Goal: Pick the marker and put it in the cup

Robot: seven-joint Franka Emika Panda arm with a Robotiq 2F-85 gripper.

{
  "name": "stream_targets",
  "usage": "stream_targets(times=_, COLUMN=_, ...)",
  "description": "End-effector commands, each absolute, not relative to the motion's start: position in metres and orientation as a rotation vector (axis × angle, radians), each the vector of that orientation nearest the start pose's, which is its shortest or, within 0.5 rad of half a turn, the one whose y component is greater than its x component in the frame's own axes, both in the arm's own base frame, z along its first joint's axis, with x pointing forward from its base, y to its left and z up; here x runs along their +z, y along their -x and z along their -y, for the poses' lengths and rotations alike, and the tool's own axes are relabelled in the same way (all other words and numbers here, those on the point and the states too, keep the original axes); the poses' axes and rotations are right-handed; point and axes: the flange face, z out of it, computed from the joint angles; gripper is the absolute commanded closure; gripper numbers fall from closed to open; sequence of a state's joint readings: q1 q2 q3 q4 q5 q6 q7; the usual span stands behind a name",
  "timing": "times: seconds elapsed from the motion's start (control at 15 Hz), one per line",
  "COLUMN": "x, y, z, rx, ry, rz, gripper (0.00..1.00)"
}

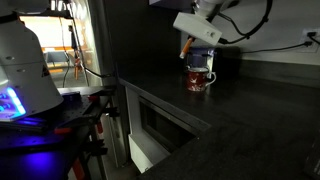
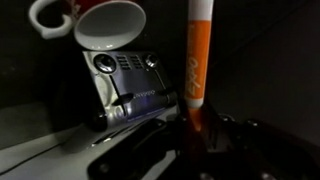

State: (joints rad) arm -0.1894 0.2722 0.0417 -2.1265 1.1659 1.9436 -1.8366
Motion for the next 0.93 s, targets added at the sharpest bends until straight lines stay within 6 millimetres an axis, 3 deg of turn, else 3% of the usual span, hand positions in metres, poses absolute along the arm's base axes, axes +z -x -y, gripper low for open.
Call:
stream_targets(times=0.0, x=0.269, y=-0.578, z=0.006, rx=-0.756, ry=1.912, rz=1.082, gripper=0.95)
stream_targets(times=0.47, x=0.235, y=-0.628, z=-0.018, rx=-0.814, ry=1.905, rz=1.160, gripper=0.95)
stream_targets(times=0.87, x=0.208, y=-0.654, z=-0.030, rx=-0.806, ry=1.906, rz=1.173, gripper=0.95)
